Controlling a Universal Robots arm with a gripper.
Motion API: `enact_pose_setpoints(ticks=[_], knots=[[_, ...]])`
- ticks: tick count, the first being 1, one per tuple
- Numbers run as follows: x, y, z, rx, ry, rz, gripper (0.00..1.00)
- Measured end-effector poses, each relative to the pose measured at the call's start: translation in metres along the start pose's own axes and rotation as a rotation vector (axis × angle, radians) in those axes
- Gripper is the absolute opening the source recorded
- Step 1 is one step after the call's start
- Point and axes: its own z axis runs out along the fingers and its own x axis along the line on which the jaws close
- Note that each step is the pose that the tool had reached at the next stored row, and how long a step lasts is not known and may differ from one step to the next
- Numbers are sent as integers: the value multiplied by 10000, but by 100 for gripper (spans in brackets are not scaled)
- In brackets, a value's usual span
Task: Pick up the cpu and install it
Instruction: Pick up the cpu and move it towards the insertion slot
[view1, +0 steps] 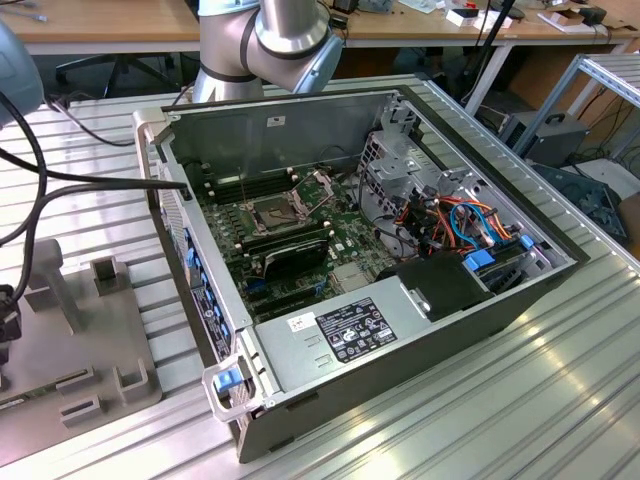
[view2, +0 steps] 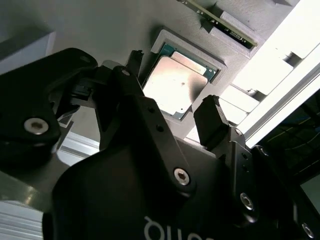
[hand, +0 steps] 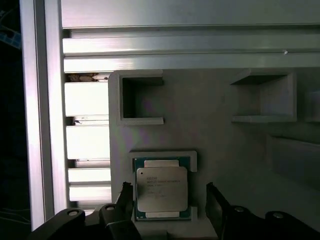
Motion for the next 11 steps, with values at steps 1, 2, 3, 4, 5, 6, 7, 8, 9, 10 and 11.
enact_pose_setpoints(ticks=[1, 2, 3, 4, 5, 6, 7, 8, 9, 10, 11], knots=[[0, 1, 11, 0, 0, 0, 69], [0, 2, 17, 0, 0, 0, 69], [0, 3, 22, 2, 2, 0, 69], [0, 3, 23, 3, 4, 0, 69], [0, 3, 27, 1, 2, 0, 69], [1, 4, 31, 1, 0, 0, 69], [2, 5, 34, 0, 0, 0, 69], [4, 6, 36, 1, 1, 1, 69], [6, 8, 40, 0, 1, 1, 69], [9, 9, 43, 0, -1, 0, 69], [13, 11, 47, -1, -1, 1, 69]])
